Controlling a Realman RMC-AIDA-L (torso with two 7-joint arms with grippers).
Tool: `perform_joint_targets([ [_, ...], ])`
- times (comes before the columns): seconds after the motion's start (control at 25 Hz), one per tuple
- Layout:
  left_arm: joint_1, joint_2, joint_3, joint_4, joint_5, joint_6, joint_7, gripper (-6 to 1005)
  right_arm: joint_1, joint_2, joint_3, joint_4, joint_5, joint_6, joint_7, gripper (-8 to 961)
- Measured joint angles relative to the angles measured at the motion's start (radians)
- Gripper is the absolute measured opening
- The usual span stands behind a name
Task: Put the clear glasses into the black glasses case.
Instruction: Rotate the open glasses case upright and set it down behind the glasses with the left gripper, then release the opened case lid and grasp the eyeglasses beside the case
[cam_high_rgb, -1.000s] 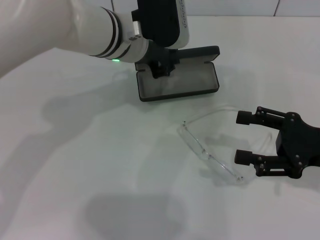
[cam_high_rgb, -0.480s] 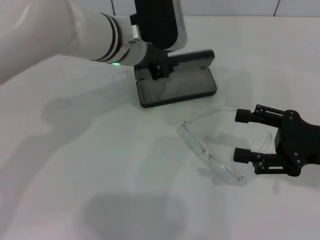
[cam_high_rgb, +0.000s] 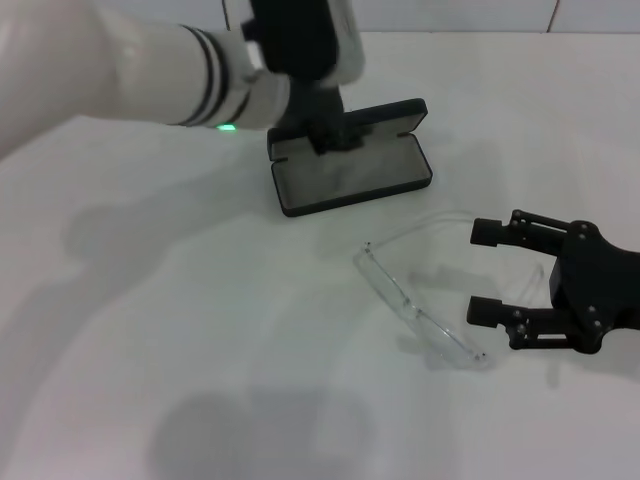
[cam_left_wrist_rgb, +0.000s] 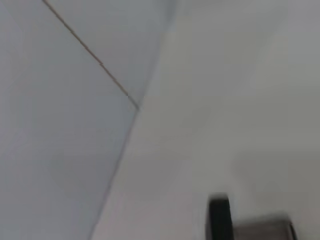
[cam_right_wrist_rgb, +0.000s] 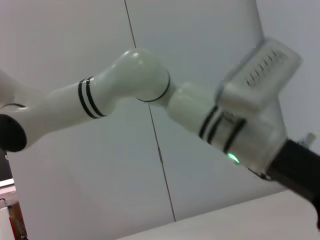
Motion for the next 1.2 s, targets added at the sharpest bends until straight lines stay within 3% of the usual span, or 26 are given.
perform_joint_targets([
  [0.12, 0.067, 0.005, -0.084, 0.086, -0.190, 0.042, 0.065, 601, -0.006, -0.001, 0.000, 0.000, 0.006, -0.003, 0.000, 849],
  [0.32, 0.178, 0.006, -0.295, 0.136, -0.604, 0.232, 0.287, 603, -0.011, -0.003, 0.008, 0.000, 0.013, -0.005, 0.003, 847],
  [0.44, 0.206, 0.007, -0.436, 0.074, -0.814, 0.395, 0.367, 615, -0.013, -0.003, 0.044, 0.000, 0.025, -0.005, 0.014, 846],
  [0.56, 0.192, 0.023, -0.588, -0.089, -0.989, 0.653, 0.437, 632, -0.011, -0.003, 0.072, -0.001, 0.048, 0.005, 0.045, 845],
  [0.68, 0.171, 0.043, -0.682, -0.223, -1.017, 0.800, 0.448, 648, 0.007, -0.012, 0.079, -0.028, 0.053, 0.020, 0.131, 844],
  [0.88, 0.173, 0.070, -0.711, -0.412, -0.993, 0.913, 0.516, 717, 0.041, -0.016, 0.108, -0.243, 0.038, 0.051, 0.431, 842],
  [1.08, 0.265, 0.047, -0.724, -0.461, -0.987, 0.937, 0.736, 828, 0.124, -0.013, 0.095, -0.556, -0.162, 0.074, 0.776, 841],
  [1.2, 0.318, 0.038, -0.726, -0.486, -0.980, 0.932, 0.839, 880, 0.207, -0.014, 0.081, -0.672, -0.360, 0.066, 0.980, 838],
])
